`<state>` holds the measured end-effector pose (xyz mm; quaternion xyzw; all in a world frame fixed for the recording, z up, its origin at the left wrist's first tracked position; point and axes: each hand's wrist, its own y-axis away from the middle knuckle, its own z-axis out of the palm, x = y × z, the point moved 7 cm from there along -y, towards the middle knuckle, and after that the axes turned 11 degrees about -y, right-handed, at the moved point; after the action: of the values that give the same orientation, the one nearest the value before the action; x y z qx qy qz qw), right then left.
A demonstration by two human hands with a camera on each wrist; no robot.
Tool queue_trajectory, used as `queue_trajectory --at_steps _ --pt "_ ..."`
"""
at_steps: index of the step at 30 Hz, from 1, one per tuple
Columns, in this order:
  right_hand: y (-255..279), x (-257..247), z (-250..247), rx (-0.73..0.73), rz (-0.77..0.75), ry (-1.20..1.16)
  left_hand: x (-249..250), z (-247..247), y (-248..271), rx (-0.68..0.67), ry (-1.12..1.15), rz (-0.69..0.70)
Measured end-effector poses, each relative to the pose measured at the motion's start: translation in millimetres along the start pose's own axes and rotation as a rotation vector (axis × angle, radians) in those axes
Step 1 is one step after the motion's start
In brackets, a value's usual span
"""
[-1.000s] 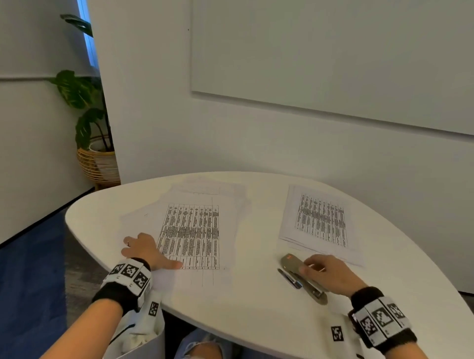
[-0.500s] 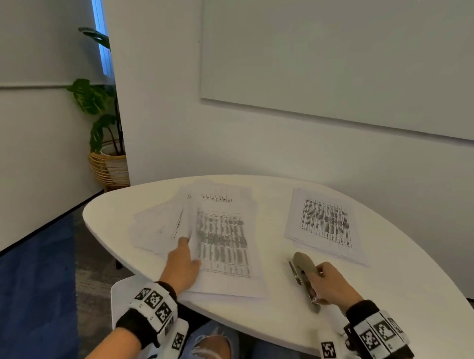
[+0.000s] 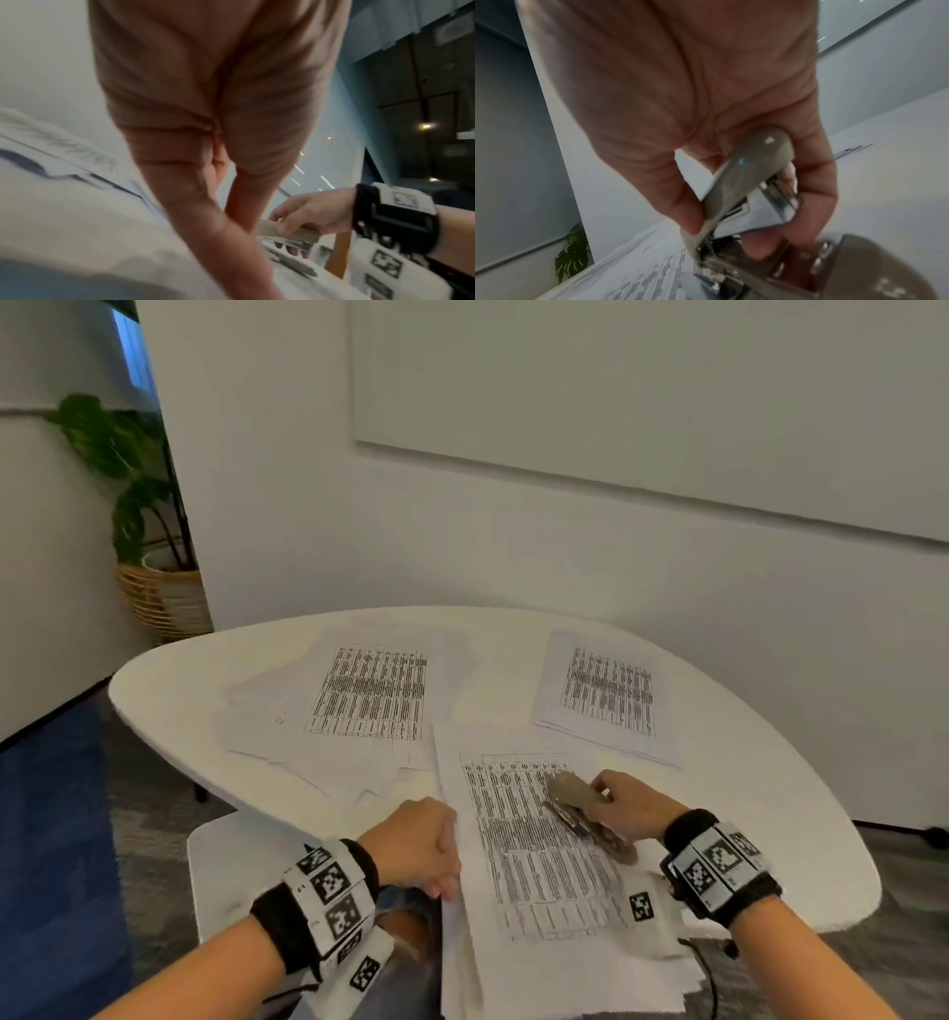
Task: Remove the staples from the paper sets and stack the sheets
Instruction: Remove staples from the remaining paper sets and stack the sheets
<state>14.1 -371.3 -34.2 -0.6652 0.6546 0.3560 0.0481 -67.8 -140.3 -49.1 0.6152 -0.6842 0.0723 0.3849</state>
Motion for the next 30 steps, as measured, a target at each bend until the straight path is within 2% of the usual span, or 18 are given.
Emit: queue_trajectory --at_steps 2,3,4,7,9,14,17,20,26,30 --pt "0.1 2.9 -2.3 0.013 0.007 0.002 4.4 16.6 11.8 -0.197 0.025 -0.023" --pt "-0.1 3.9 -3.1 0.015 0.007 0.012 6.6 18.0 14.9 -0.241 -0.021 -0.017" --pt "-0.2 4.0 -3.5 0.018 0.005 0.023 10.2 13.4 14.4 -0.221 -0.08 0.005" --pt "-2.5 2.5 -2.5 0.012 0.009 -0.011 21.3 -17.1 -4.8 0.046 -0.255 0.096" --pt "-4.1 -0.1 -0.2 -0.007 0.025 -0.041 29.2 -23.7 -25.7 0.118 -0.399 0.148" --pt "-3.5 -17.0 3.0 -0.03 0.036 0.015 40.7 -5.4 -73.8 -0.03 -0.712 0.201" --pt "-9.6 -25.1 4.7 -0.022 0.052 0.032 43.6 -4.4 -89.2 -0.024 -0.822 0.206" --pt "-25.7 -22.7 1.4 0.049 0.067 0.077 49.9 -1.6 -92.1 -0.012 -0.911 0.227" --pt "-47.6 -23.6 -0.9 0.11 0.006 0.264 49.3 1.6 -83.3 0.06 -0.908 0.288" --pt "-52.6 -30.8 1.3 0.127 -0.024 0.335 49.9 8.3 -85.0 -0.017 -0.92 0.329"
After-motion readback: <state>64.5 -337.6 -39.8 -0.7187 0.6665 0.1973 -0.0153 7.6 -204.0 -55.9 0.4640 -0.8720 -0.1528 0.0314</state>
